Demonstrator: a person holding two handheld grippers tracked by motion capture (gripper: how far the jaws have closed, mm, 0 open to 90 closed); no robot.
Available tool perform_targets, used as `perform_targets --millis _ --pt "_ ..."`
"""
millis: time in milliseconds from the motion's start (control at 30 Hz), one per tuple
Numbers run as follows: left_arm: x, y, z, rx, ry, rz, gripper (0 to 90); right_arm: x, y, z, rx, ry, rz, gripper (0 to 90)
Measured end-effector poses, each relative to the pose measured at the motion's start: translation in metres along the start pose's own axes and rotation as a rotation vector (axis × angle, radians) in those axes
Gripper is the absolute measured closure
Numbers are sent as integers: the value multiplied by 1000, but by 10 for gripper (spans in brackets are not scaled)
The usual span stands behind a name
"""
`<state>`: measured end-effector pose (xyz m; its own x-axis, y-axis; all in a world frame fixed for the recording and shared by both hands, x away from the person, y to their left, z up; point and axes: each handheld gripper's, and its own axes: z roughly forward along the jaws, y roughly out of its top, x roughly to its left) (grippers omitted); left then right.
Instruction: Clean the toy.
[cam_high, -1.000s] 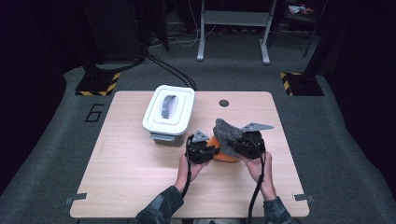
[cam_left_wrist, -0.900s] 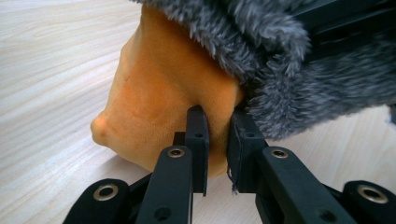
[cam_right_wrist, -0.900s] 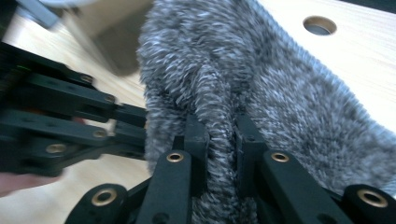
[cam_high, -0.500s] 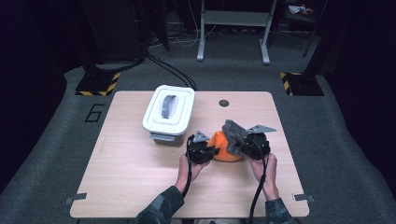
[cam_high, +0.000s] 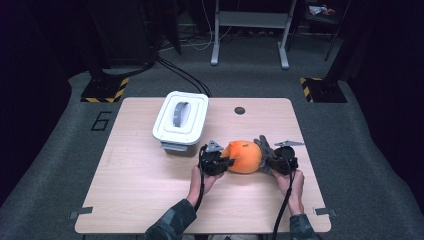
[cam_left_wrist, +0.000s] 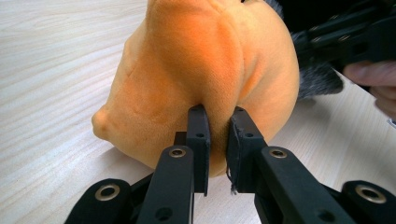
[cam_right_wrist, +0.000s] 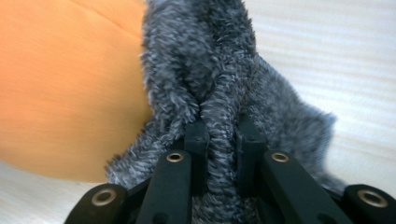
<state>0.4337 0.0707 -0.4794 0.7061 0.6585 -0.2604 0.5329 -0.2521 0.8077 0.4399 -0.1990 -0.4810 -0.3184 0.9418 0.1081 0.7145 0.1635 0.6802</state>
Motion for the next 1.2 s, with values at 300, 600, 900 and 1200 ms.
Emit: perform_targets --millis 300,600,900,1200 --pt "0 0 0 -9 4 -4 806 -6 -5 16 53 17 27 790" --pt "2 -1 -2 -12 5 -4 805 -6 6 -31 -72 34 21 791" --pt "2 -1 -2 -13 2 6 800 33 27 -58 -133 115 -92 790" --pt "3 -3 -5 -33 -22 55 610 33 28 -42 -110 93 -99 790"
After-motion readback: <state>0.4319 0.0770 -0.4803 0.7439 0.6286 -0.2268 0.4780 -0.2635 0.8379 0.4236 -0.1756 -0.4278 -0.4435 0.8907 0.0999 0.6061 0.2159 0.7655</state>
